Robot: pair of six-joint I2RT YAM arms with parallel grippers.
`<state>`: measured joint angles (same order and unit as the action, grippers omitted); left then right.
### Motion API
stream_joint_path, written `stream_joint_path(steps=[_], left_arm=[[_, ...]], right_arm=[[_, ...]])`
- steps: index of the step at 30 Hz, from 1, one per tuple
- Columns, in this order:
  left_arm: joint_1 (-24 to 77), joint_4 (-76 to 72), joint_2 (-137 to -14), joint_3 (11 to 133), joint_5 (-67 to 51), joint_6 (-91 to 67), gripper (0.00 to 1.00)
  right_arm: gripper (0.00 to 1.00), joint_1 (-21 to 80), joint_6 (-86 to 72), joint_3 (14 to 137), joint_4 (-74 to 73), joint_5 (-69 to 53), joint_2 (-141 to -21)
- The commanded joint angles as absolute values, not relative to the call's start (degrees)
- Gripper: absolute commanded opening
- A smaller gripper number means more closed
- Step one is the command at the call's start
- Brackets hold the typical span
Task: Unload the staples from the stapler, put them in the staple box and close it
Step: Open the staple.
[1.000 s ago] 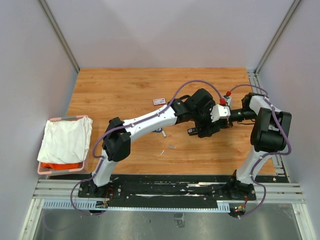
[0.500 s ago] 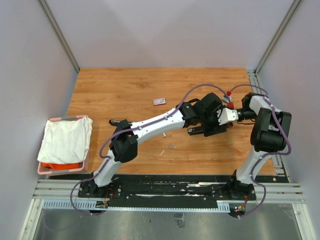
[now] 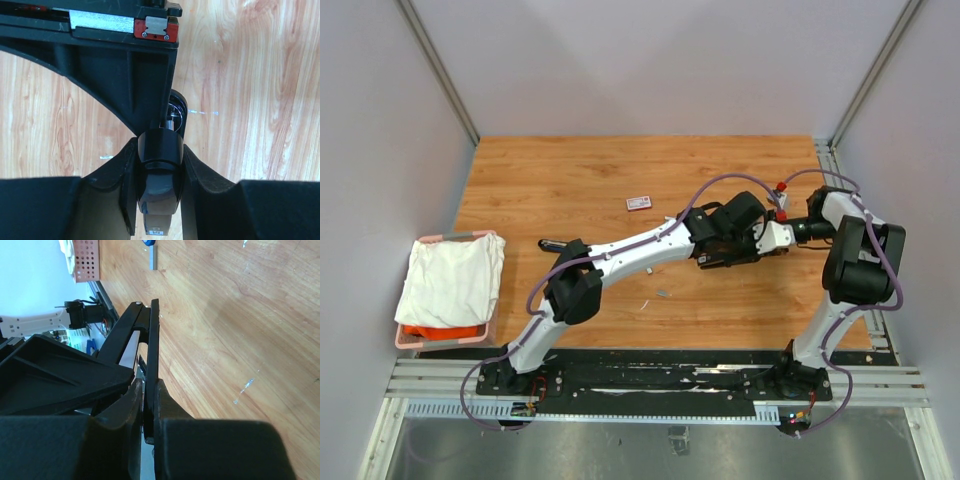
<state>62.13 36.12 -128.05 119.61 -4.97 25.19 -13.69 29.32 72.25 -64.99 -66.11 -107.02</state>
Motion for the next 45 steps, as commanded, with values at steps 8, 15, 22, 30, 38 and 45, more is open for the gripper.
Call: stream_joint_path(steps=[8, 15, 22, 30, 38, 45], left_arm=[[60.36, 33.52, -115.64, 117.86, -5.00, 20.26, 0.00], [57.95, 32.91, -111.05, 114.96, -8.58, 18.37, 0.00], [53.58, 32.28, -107.23, 114.08, -15.37, 15.48, 0.00], [47.62, 31.10, -101.23, 114.56, -27.38, 10.69, 0.00], [42.49, 22.04, -94.93, 101.01, -37.79, 2.79, 0.00], [32.40, 3.90, -88.04, 83.18, -45.47, -7.50, 0.00]], right_arm=[[0.01, -18.70, 30.41, 71.08, -67.59, -71.90, -106.14], [0.01, -19.49, 32.24, 70.75, -68.76, -72.42, -105.39], [0.01, -19.86, 46.15, 75.13, -82.15, -78.81, -108.04], [0.01, -22.99, 56.42, 77.35, -91.81, -85.38, -107.02], [0.00, -25.31, 56.07, 76.44, -91.77, -89.24, -101.94], [0.00, -28.78, 54.53, 75.76, -91.78, -93.61, -96.25]])
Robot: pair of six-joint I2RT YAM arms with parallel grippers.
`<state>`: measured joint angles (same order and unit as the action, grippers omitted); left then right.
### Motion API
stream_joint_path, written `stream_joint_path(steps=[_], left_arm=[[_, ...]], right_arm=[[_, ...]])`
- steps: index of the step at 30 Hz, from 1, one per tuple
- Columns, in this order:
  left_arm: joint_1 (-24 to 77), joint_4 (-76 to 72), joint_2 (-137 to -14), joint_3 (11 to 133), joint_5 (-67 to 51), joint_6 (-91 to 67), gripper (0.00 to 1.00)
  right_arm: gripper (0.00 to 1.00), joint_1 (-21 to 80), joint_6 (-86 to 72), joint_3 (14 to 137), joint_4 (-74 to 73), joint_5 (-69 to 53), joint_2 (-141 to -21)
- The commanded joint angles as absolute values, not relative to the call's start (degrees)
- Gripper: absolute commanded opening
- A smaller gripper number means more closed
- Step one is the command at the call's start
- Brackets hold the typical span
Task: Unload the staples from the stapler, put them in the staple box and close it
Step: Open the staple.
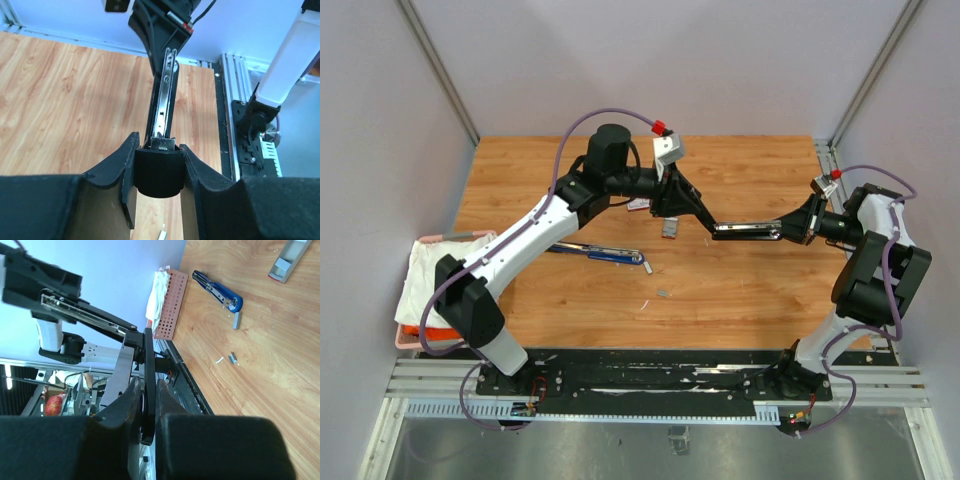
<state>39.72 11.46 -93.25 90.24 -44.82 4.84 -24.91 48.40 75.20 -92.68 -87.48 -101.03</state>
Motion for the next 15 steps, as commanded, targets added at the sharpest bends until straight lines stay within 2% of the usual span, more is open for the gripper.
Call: stream_joint_path(steps=[1, 11, 15], left_arm=[[31.63, 1.44, -87.12, 80.58, -45.86, -8.56, 0.00], [29.33, -10.12, -82.24, 61.62, -47.34, -10.23, 0.44], [28.15, -11.27, -81.92, 57.11, -47.51, -8.86, 0.51]], right_arm=[[0.00, -28.76, 54.35, 75.81, -91.83, -93.81, -95.69], [0.00, -30.33, 54.41, 75.88, -91.76, -94.77, -93.84], [0.00, -30.73, 54.34, 76.01, -91.78, -94.94, -93.40]])
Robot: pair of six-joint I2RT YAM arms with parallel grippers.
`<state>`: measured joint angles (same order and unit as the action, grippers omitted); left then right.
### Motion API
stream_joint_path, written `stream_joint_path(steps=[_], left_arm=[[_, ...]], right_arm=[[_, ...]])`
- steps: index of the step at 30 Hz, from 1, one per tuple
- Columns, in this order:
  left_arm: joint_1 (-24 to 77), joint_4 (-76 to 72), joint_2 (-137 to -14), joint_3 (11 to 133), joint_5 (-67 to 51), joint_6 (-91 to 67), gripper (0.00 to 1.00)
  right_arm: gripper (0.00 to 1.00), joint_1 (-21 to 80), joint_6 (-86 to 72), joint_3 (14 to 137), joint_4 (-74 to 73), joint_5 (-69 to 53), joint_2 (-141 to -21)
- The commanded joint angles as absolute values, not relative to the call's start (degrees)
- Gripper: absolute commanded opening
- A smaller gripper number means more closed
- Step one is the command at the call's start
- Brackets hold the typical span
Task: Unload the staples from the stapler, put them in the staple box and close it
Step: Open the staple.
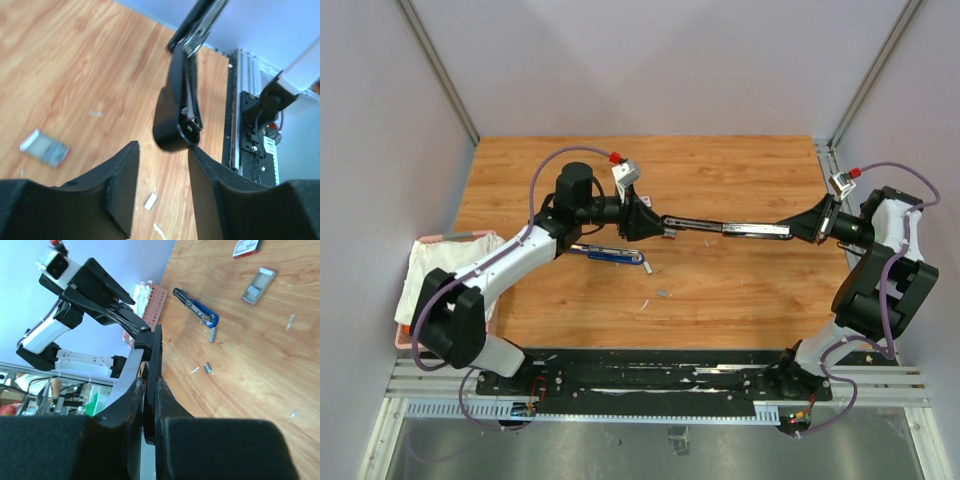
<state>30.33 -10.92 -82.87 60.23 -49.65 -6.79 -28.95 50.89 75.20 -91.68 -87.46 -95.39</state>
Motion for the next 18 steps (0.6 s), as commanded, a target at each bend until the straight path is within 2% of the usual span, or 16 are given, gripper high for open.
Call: stream_joint_path(steps=[1, 3, 9, 14, 18], left_arm=[[27.82, -11.56, -81.92, 56.53, -47.58, -8.69, 0.54], [27.33, -11.37, -82.04, 55.94, -47.63, -7.94, 0.64], [25.87, -7.27, -81.95, 58.01, -48.14, -4.06, 0.71], [26.15, -5.44, -80.96, 60.67, -47.20, 1.87, 1.00], [30.21, 8.01, -83.64, 68.83, -41.94, 14.61, 0.98]], right_arm=[[0.00, -30.76, 54.46, 75.98, -91.82, -95.00, -93.36], [0.00, -30.81, 54.48, 75.94, -91.81, -95.00, -93.44], [0.00, -30.83, 54.82, 75.70, -91.76, -94.60, -93.64], [0.00, -30.77, 54.93, 75.27, -91.79, -94.18, -94.60], [0.00, -30.63, 55.17, 75.05, -91.82, -94.09, -95.59]])
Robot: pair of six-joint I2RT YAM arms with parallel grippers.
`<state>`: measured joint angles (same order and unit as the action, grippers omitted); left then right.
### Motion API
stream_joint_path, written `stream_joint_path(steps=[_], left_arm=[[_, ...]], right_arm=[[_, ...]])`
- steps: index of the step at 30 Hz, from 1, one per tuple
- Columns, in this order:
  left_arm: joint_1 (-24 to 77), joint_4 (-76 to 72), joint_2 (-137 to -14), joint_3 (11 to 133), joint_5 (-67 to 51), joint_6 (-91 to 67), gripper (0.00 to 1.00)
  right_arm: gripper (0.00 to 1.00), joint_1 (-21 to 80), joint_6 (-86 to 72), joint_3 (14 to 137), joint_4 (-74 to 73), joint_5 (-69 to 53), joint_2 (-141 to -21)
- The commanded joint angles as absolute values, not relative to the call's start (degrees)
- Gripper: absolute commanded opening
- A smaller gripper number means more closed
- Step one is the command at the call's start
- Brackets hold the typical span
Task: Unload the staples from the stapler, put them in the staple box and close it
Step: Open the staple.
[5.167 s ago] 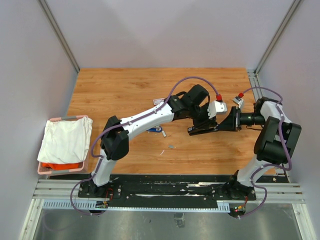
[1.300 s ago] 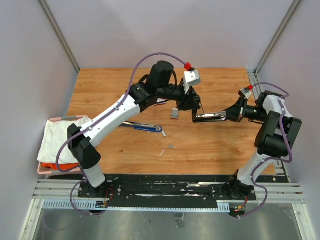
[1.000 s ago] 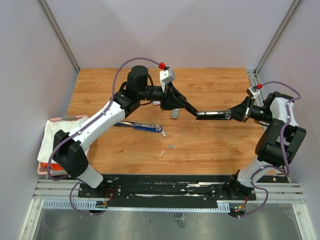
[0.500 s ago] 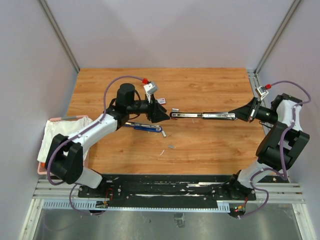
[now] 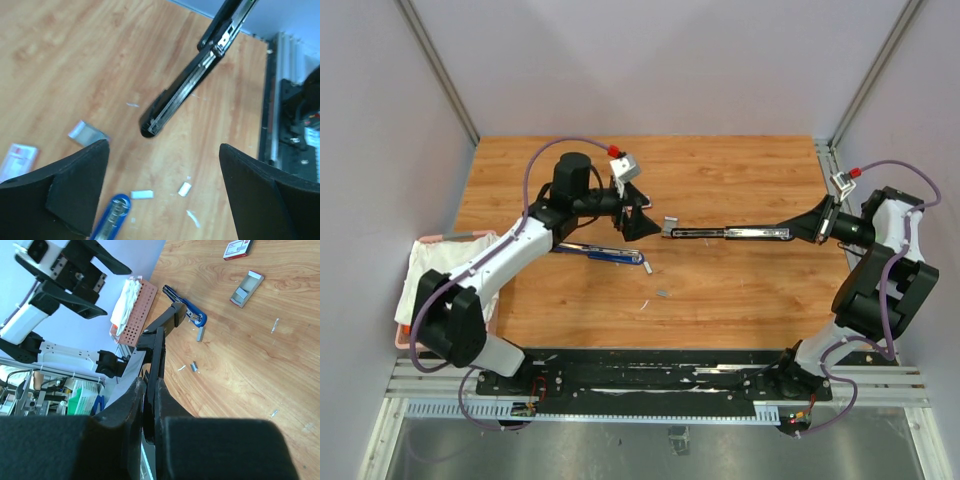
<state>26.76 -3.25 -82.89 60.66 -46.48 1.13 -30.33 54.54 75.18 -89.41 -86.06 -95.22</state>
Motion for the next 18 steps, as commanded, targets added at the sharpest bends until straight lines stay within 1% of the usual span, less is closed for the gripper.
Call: stream_joint_path(steps=[1, 9, 18], left_arm=[[31.96, 11.71, -84.41, 70.87, -39.48, 18.02, 0.98], [47.35, 24.87, -92.74, 83.28, -25.10, 31.67, 0.98], [55.52, 28.27, -102.20, 93.66, -14.74, 32.89, 0.98]], right_arm=[[0.00, -30.43, 55.27, 74.98, -91.77, -94.13, -95.74], [0.00, -29.19, 55.66, 74.41, -91.76, -93.69, -95.93], [0.00, -29.14, 56.11, 73.48, -91.68, -92.75, -96.32]])
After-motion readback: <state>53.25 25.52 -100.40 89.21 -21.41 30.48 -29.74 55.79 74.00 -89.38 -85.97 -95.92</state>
